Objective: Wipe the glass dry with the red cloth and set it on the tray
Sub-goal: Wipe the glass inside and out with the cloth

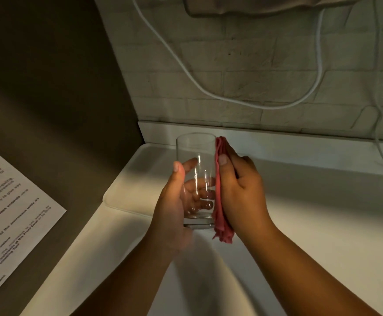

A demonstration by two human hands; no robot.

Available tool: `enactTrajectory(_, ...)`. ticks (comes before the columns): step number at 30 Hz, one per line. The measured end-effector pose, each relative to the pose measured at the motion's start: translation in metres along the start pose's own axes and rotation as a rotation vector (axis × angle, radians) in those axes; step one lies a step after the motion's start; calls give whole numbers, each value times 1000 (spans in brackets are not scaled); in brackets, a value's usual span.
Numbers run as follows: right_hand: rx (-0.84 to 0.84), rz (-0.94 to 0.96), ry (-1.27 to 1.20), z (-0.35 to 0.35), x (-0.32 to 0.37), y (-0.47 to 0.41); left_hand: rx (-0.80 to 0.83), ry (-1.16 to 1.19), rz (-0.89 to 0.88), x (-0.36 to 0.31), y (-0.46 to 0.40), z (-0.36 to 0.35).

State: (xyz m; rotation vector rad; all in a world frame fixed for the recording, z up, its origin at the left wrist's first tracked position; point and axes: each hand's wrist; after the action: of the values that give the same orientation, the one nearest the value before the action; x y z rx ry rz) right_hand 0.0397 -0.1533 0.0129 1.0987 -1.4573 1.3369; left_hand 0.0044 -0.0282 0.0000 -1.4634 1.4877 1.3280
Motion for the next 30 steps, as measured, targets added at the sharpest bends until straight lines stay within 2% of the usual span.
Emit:
enactTrajectory(3, 82, 11, 6, -4, -2, 18, -28, -23, 17, -4, -6, 3)
enactTrajectory(7, 209, 114, 162, -3, -3, 30, -48, -89, 15, -5, -8, 7)
enactTrajectory(11, 164, 315, 336, -1, 1, 15, -10, -132, 23, -1, -4, 5)
enactTrajectory(16, 28, 168, 130, -3, 5, -1, -26, -85, -24, 4, -2, 0)
enactTrajectory(19, 19, 129, 54, -5, 0, 2, -20, -66, -29, 5, -2, 2)
enactTrajectory(22, 14, -8, -82, -5, -6, 4, -3, -44, -18, 4, -2, 7)
enactTrajectory(25, -2, -63, -101, -3, -10, 7, -6, -69, -29, 2, -3, 10)
enactTrajectory(28, 29, 100, 4, -3, -4, 20, -2, -82, -3, -2, -3, 16)
enactTrajectory(30, 138, 290, 104, -4, -1, 31, -14, -127, -3, 1, -4, 18)
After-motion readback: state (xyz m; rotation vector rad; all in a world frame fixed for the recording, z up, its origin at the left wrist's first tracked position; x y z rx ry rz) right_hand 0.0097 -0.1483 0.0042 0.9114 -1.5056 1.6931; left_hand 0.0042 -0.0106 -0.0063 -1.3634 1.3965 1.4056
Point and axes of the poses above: each hand's wrist, its own y-axis away from the middle knuckle, its own z-axis out of the back of the hand, x = y × z, and after that the axes turned 8 degrees about -y, right-handed
